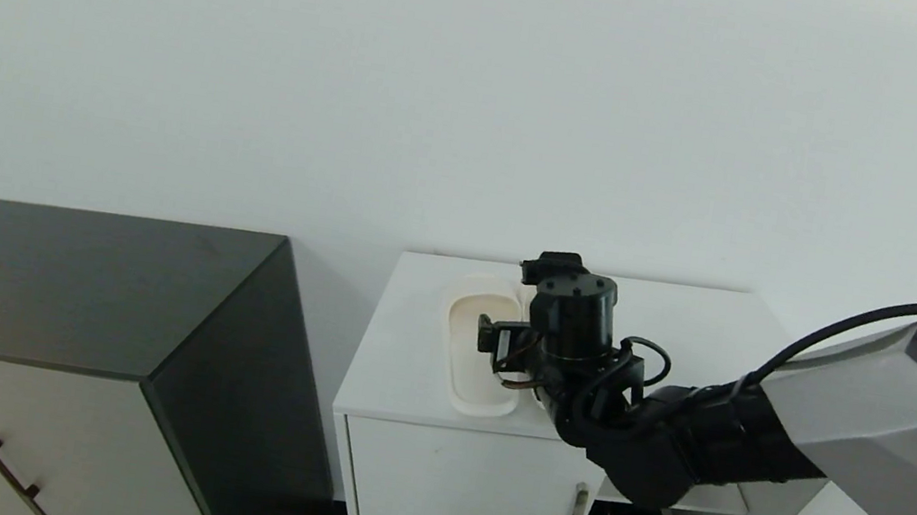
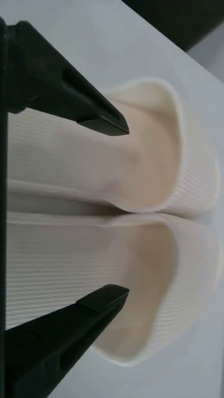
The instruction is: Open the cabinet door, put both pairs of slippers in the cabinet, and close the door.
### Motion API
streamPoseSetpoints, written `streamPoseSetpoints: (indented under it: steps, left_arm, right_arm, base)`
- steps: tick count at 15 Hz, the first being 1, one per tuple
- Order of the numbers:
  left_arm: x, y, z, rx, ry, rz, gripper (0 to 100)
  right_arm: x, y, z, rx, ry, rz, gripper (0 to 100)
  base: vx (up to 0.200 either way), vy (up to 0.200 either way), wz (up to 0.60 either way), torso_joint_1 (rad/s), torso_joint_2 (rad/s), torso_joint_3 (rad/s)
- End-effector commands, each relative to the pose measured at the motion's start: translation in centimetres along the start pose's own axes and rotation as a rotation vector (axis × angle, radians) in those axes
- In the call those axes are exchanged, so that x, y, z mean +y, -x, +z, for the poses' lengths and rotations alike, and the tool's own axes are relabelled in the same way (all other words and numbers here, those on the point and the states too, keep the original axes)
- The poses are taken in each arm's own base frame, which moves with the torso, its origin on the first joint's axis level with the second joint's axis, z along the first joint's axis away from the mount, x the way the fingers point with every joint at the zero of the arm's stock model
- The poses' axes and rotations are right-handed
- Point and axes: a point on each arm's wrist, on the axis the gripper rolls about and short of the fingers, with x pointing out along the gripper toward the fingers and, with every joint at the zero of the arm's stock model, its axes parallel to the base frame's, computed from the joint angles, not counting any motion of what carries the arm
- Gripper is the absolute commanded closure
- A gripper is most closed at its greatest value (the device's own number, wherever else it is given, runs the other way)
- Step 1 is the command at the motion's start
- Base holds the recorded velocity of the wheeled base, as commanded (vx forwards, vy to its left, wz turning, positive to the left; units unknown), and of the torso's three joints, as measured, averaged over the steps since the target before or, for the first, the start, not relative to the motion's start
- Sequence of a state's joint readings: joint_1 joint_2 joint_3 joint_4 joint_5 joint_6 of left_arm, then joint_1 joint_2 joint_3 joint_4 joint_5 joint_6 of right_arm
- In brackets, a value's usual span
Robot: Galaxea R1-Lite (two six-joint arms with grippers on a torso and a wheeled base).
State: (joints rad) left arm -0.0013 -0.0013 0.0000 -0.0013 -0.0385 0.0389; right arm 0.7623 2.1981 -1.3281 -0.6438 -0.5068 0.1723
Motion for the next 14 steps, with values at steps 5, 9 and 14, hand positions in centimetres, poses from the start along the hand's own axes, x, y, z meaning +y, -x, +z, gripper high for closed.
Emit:
streamPoseSetpoints:
  steps: [5,9,14]
  left_arm:
    - [0.0,0.0,0.0,0.001,0.001,0.0,100]
    - [0.0,0.0,0.0,0.001,0.001,0.0,100]
    - [0.0,0.0,0.0,0.001,0.002,0.0,100]
  right_arm:
    - [0.2,-3.3,-1.1,0.005,0.009,-0.012,0]
    - [0.5,-3.9,-0.9,-0.007,0.006,-0.01,100]
    - [-0.1,-0.7,2.4,-0.051,0.001,0.0,100]
  base:
    - [0.0,0.0,0.0,0.0,0.0,0.0]
    - [0.0,0.0,0.0,0.0,0.0,0.0]
    - [0.0,0.0,0.0,0.0,0.0,0.0]
